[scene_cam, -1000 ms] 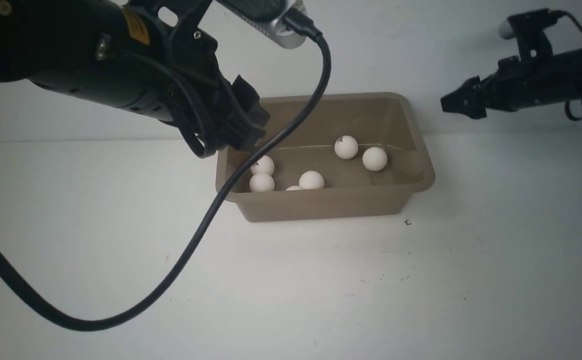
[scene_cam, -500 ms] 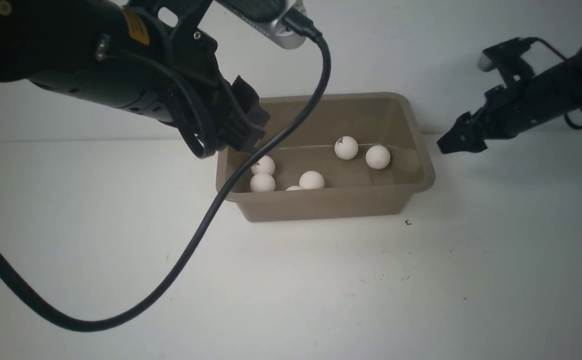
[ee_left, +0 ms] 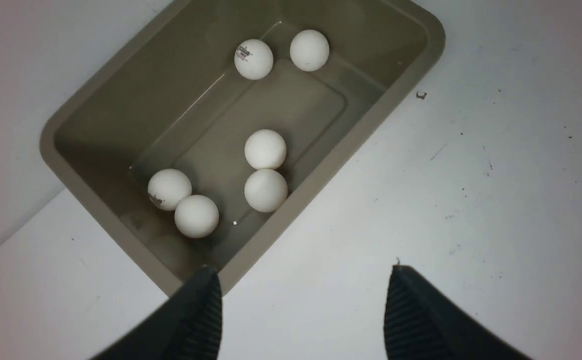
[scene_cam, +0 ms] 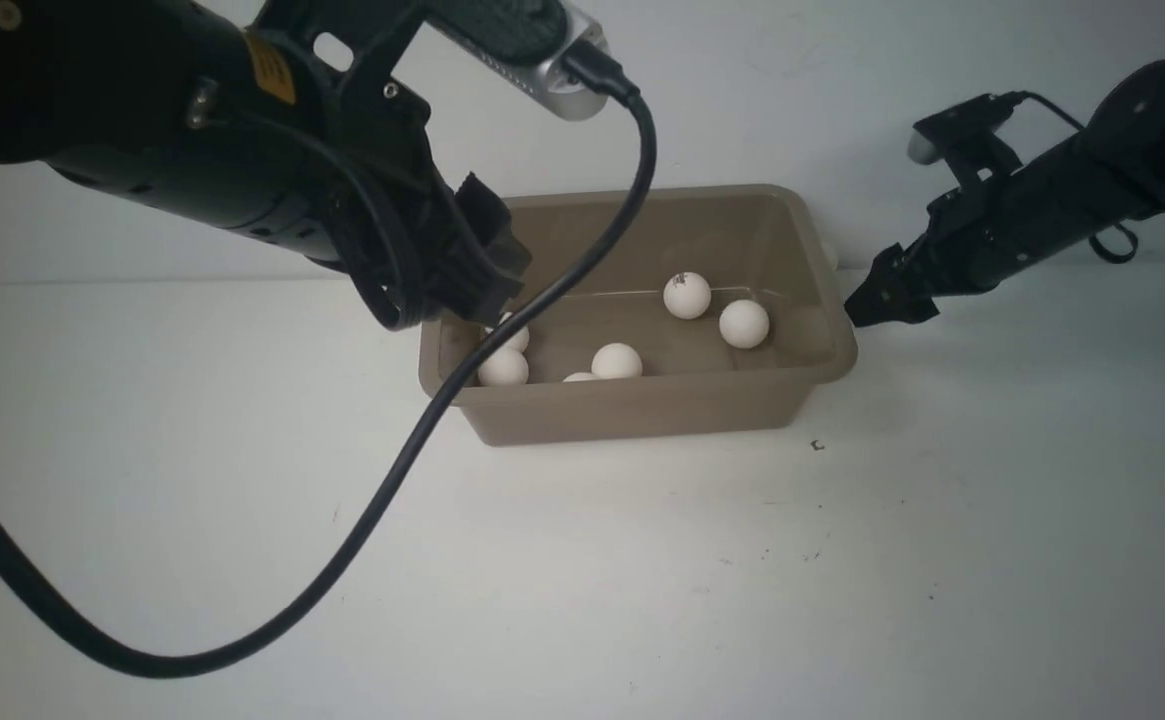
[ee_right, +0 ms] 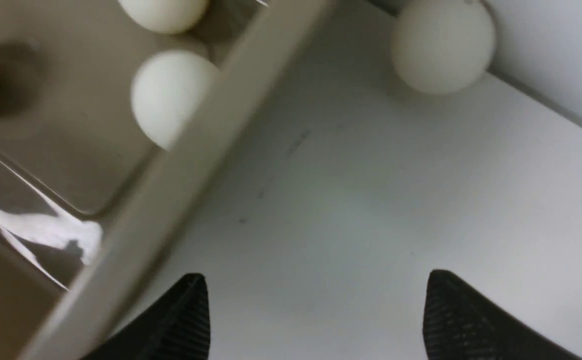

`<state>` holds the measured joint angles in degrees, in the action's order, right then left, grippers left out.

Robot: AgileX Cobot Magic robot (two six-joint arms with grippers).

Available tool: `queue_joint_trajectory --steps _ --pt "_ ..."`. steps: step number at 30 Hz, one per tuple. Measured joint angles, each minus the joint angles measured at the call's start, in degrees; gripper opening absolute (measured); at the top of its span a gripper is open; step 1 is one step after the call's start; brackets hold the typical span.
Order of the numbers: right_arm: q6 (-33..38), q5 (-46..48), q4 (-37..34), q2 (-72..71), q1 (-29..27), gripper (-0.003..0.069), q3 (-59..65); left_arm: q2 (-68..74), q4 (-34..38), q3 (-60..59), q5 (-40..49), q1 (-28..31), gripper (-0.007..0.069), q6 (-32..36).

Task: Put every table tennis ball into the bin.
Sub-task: Use the right arm to clamp the table tennis ball closest to it

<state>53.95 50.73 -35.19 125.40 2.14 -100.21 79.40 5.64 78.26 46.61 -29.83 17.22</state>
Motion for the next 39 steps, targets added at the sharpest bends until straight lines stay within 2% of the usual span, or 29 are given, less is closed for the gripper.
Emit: queue_joint_trajectory --steps 7,12,20,23,29,34,36,39 --pt "0.5 -1.1 -1.4 0.0 0.4 0.0516 0.0 0.0 0.0 0.0 1.1 0.0 0.0396 0.0" --pt "1.0 -7.6 -3.9 0.2 0.4 0.0516 0.0 0.0 0.0 0.0 1.1 0.0 0.0396 -0.9" --pt "2.5 -15.4 -16.0 4.5 0.4 0.0516 0.0 0.0 0.0 0.0 1.1 0.0 0.0396 -1.9" --pt "5.6 -17.8 -23.0 6.4 0.4 0.0516 0.0 0.0 0.0 0.0 1.1 0.0 0.0396 -1.9" --pt "9.6 -19.5 -30.1 7.1 0.4 0.0516 0.0 0.0 0.0 0.0 1.1 0.0 0.0396 -2.0" --pt "10.4 -20.1 -31.8 7.2 0.4 0.0516 0.0 0.0 0.0 0.0 1.1 0.0 0.0396 -2.0" --pt "9.5 -19.2 -30.6 7.3 0.4 0.0516 -0.8 0.0 0.0 0.0 1.1 0.0 0.0396 -2.1" --pt "4.6 -16.2 -25.8 7.7 0.4 0.0516 -3.9 0.0 0.0 0.0 1.1 0.0 0.0396 -2.2"
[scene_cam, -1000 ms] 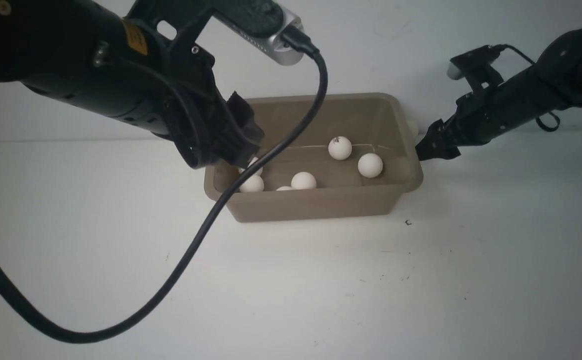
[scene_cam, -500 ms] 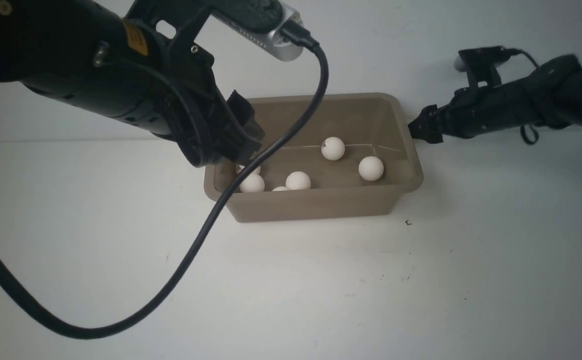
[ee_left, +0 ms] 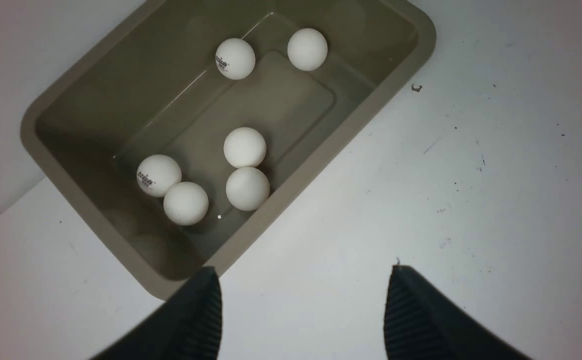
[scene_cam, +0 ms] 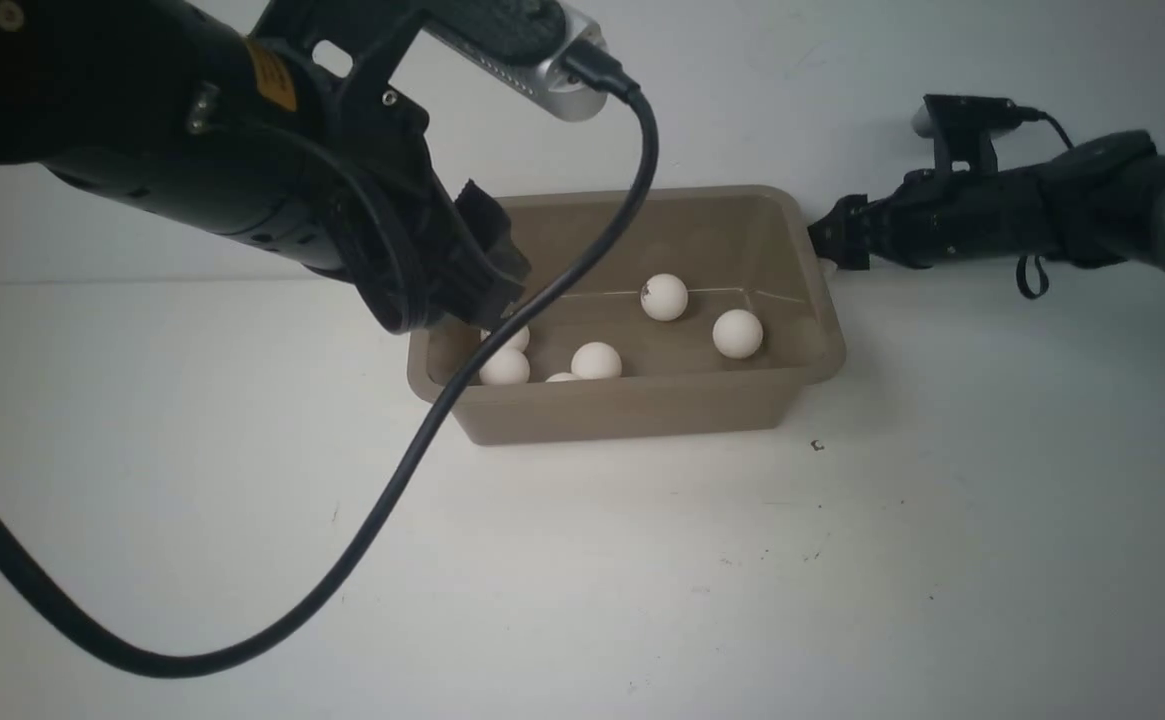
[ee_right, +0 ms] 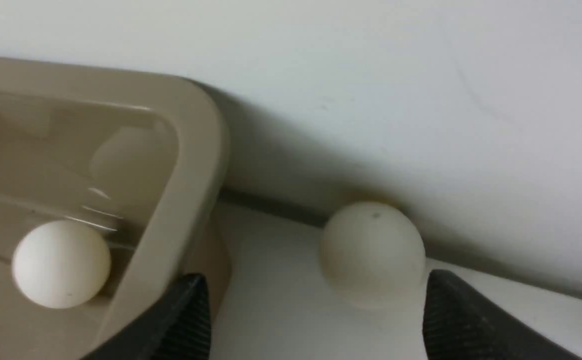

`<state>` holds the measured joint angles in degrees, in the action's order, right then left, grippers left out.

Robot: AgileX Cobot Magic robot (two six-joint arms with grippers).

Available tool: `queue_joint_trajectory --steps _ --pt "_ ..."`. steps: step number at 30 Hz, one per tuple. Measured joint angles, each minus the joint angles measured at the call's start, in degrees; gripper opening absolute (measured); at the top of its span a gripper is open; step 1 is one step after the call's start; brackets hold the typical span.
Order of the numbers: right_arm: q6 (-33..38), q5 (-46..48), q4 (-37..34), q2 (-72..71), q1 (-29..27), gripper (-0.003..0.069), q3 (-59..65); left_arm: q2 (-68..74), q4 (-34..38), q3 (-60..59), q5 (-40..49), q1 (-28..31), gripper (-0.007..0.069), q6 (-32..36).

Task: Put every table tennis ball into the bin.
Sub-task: Use the right arm to clamp the table tennis ball closest to it

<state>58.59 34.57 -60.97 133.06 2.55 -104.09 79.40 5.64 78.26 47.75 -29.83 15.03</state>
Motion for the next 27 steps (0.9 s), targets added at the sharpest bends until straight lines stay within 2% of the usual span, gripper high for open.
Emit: queue_joint_trajectory --steps 9,15,27 --pt "-11.8 2.1 10.6 0.0 0.0 0.0516 -6.3 0.0 0.0 0.0 0.1 0.0 0.0396 0.0" --pt "-16.8 4.2 16.2 0.2 0.0 0.0514 -6.9 0.0 0.0 0.0 0.1 0.0 0.0396 -0.2" --pt "-18.0 6.2 17.4 2.2 0.0 0.0514 -7.3 0.0 0.0 0.0 0.1 0.0 0.0396 -0.2"
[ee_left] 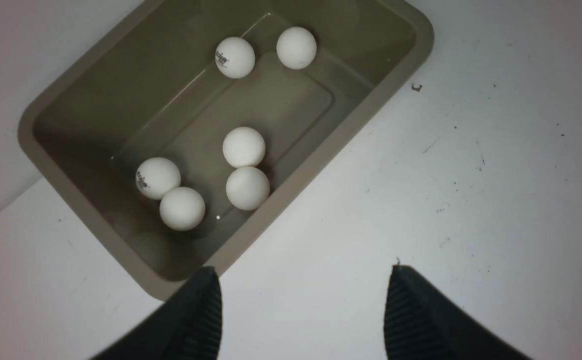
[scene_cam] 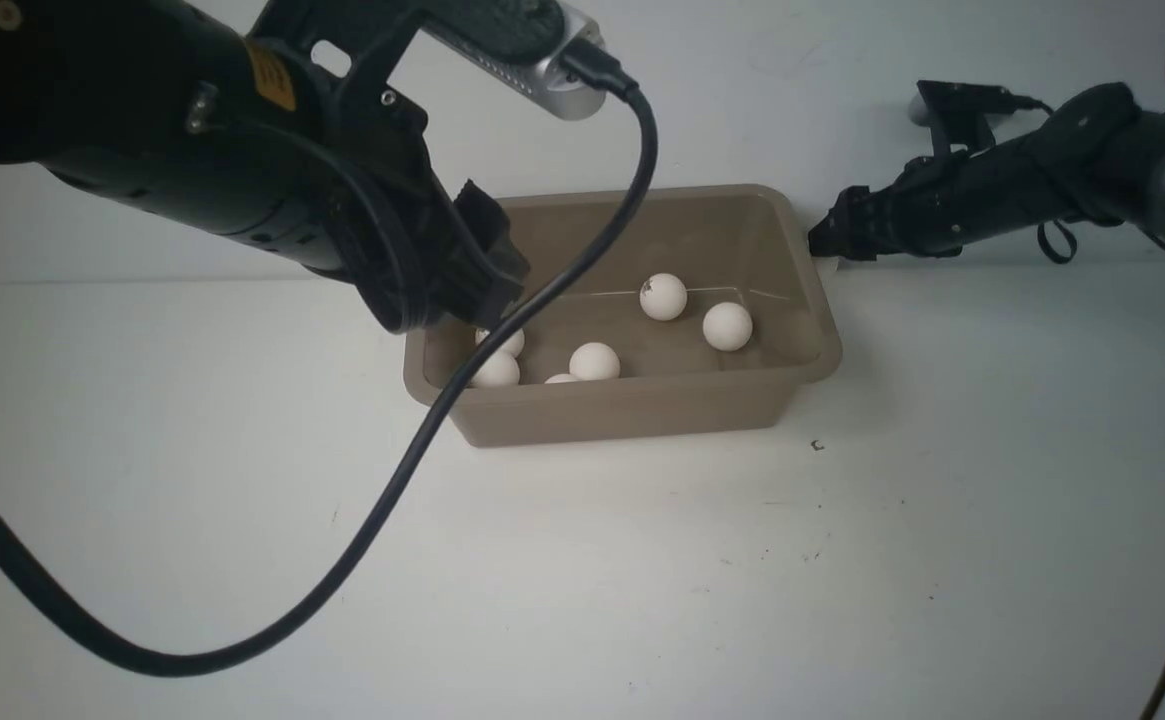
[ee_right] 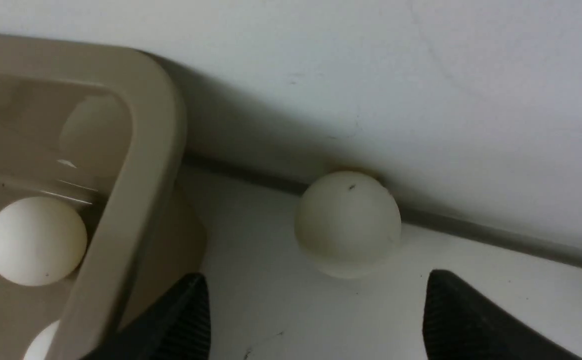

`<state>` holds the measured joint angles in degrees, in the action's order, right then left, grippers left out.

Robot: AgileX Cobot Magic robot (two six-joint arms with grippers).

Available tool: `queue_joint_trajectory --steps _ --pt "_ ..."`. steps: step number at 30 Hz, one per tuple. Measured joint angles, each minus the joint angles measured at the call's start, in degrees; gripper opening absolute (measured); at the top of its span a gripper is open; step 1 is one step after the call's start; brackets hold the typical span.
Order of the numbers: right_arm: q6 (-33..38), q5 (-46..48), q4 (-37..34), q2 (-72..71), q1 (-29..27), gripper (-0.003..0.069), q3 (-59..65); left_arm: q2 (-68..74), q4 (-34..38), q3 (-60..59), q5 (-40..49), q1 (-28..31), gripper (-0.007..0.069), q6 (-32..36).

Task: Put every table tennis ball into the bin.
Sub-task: Use the right arm to clamp the table tennis ball closest to it

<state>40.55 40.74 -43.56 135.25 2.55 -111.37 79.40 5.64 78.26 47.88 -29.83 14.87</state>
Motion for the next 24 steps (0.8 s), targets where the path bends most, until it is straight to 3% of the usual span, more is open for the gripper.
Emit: queue_joint_trajectory --steps 6,16,24 --pt "2.4 1.7 -2.4 0.0 -0.6 0.0514 -0.2 0.0 -0.2 0.0 0.0 0.0 0.0396 0.0" --pt "8.0 5.8 -21.5 0.0 -7.5 0.0514 -0.2 0.0 -1.4 0.0 -0.1 0.0 0.0396 0.0" --pt "6.6 5.6 -26.2 0.5 -7.4 0.0514 -0.2 0.0 -1.4 0.0 -1.7 0.0 0.0396 0.0"
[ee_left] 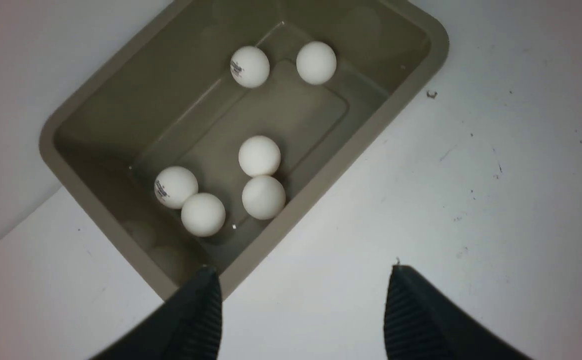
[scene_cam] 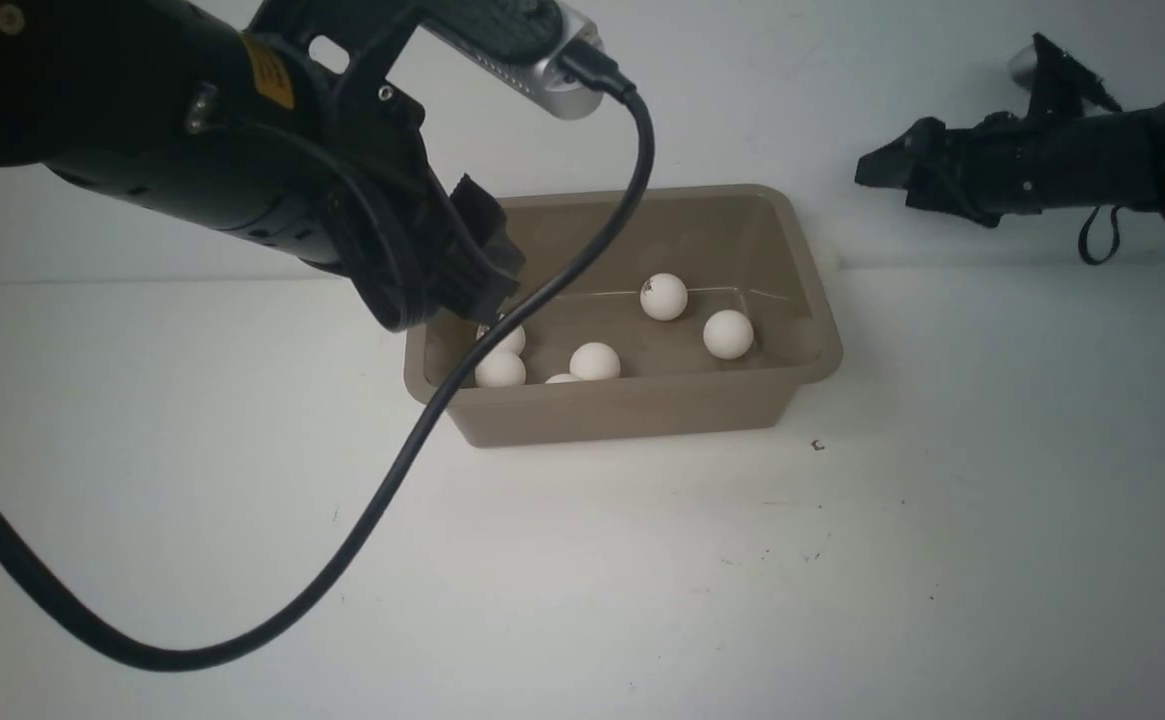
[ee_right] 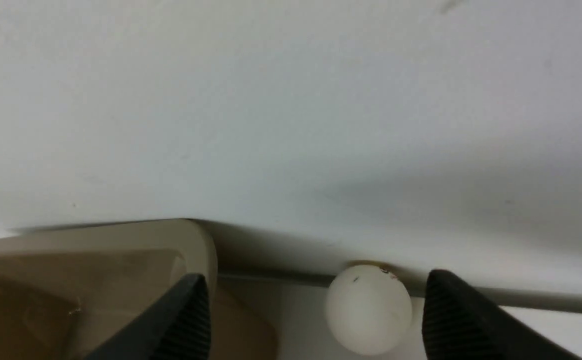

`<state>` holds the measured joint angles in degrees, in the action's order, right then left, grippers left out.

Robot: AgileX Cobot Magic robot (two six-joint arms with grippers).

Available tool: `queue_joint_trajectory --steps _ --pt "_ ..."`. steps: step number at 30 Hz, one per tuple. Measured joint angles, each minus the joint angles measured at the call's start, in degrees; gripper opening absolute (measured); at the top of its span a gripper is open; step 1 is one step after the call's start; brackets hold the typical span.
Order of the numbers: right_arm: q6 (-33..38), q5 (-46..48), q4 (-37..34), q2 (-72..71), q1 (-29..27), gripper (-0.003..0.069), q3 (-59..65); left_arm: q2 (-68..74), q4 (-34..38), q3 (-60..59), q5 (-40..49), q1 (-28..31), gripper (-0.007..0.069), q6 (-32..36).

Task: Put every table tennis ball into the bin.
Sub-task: Use the right arm to clamp the table tennis ball closest to it

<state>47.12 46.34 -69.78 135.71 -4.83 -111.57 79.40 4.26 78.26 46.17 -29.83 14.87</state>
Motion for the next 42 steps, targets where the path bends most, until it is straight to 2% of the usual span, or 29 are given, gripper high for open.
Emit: queue_joint_trajectory --steps 14,32,42 --pt "-2.0 -1.0 -1.6 4.2 1.4 0.0514 0.0 0.0 0.0 0.0 -0.1 0.0 0.0396 0.0" --pt "-2.8 -9.3 -1.8 4.7 5.6 0.0514 0.0 0.0 -1.0 0.0 -0.1 0.0 0.0396 0.0" --pt "-3.0 -9.5 -1.3 4.7 5.6 0.0514 0.0 0.0 -2.1 0.0 -0.1 0.0 0.0396 0.0"
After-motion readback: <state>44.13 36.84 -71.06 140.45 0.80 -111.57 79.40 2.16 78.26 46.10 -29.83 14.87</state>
